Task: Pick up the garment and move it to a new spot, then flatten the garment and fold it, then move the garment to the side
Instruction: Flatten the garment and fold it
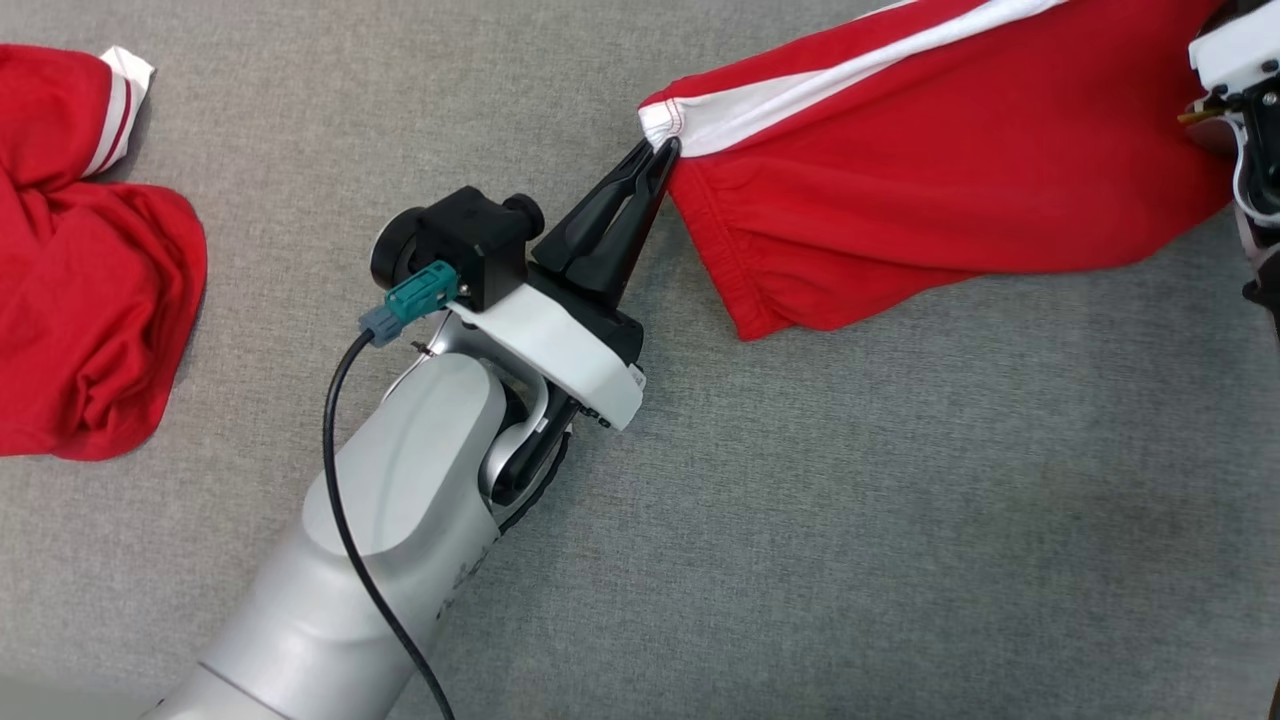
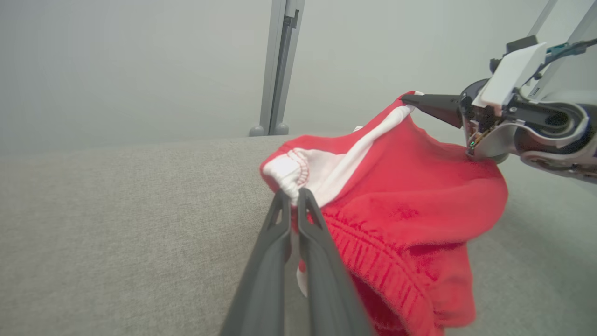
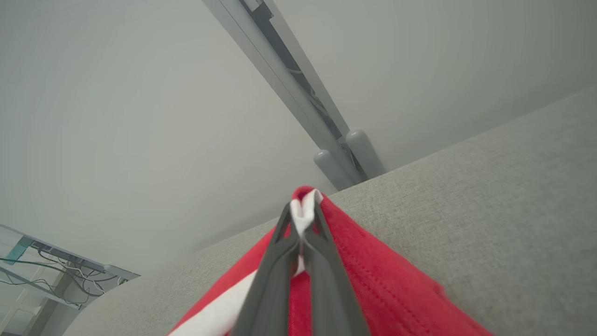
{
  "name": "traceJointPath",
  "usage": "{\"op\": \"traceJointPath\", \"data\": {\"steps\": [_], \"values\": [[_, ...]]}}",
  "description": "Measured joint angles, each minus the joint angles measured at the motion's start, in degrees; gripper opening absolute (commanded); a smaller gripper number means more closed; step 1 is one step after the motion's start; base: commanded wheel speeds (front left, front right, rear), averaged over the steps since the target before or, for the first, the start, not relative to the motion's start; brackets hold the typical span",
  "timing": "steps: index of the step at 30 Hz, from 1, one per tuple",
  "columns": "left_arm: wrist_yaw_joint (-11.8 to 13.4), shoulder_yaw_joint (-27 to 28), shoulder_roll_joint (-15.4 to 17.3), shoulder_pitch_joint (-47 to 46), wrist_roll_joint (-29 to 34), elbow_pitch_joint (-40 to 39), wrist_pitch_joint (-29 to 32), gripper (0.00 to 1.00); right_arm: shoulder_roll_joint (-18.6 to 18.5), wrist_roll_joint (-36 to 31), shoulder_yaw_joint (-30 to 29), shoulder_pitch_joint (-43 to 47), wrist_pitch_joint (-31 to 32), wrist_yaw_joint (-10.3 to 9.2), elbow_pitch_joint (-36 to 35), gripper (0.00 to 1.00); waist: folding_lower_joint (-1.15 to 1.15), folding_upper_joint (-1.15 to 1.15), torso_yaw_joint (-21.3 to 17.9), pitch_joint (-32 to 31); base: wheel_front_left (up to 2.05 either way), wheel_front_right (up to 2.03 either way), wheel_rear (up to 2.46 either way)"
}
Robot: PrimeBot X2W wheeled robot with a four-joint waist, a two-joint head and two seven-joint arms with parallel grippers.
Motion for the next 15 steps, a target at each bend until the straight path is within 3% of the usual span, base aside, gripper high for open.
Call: {"op": "traceJointPath", "data": {"steps": [5, 6, 7, 8, 9, 10, 11, 12, 15], "values": [[0.00, -1.05, -0.87, -1.96, -1.21, 2.99, 0.01, 0.00, 0.67, -0.18, 1.58, -3.67, -0.08, 0.00, 4.71, 0.00, 0.00, 0.00, 1.42, 1.66, 0.00, 0.00, 0.00], [0.00, -1.27, -1.01, -2.31, -1.65, 3.53, 0.00, 0.00, 0.90, -0.18, 1.91, -4.12, -0.11, 0.00, 5.70, 0.15, 0.00, 0.00, 1.62, 1.87, 0.00, 0.00, 0.00], [0.00, -1.48, -1.09, -2.52, -1.93, 3.89, 0.01, 0.00, 1.14, -0.18, 2.20, -4.41, -0.25, 0.00, 6.43, 0.41, 0.00, 0.00, 1.77, 2.02, 0.00, 0.00, 0.00], [0.00, -1.48, -1.21, -2.66, -1.96, 4.15, 0.01, 0.00, 1.35, -0.18, 2.44, -4.81, -0.55, 0.00, 7.40, 0.95, 0.00, 0.00, 1.90, 2.13, 0.00, 0.00, 0.00], [0.00, -1.45, -1.29, -2.82, -2.45, 4.42, 0.01, 0.24, 1.44, -0.19, 2.78, -5.23, -0.56, 0.00, 8.10, 1.00, 0.00, 0.00, 1.98, 2.20, 0.00, 0.00, 0.00], [0.00, -1.45, -1.34, -3.05, -2.77, 4.71, 0.01, 0.40, 1.56, -0.18, 3.05, -5.60, -0.65, 0.00, 8.67, 1.00, 0.00, 0.00, 2.00, 2.21, 0.00, 0.00, 0.00], [0.00, -1.34, -1.37, -3.32, -2.79, 4.93, 0.01, 0.40, 1.72, -0.15, 3.28, -5.84, -0.83, 0.00, 9.07, 1.00, 0.00, 0.00, 1.99, 2.19, 0.00, 0.00, 0.00], [0.00, -1.12, -1.42, -3.44, -2.79, 5.03, 0.01, 1.00, 1.90, -0.09, 3.54, -5.99, -1.08, 0.00, 9.27, 1.00, 0.00, 0.00, 1.95, 2.15, 0.00, 0.00, 0.00], [0.00, -0.11, -1.47, -3.43, -2.41, 5.30, 0.00, 1.00, 2.29, 0.26, 4.89, -6.20, -1.65, 0.00, 8.87, 1.00, 0.00, 0.00, 1.65, 1.76, 0.00, 0.00, 0.00]]}}
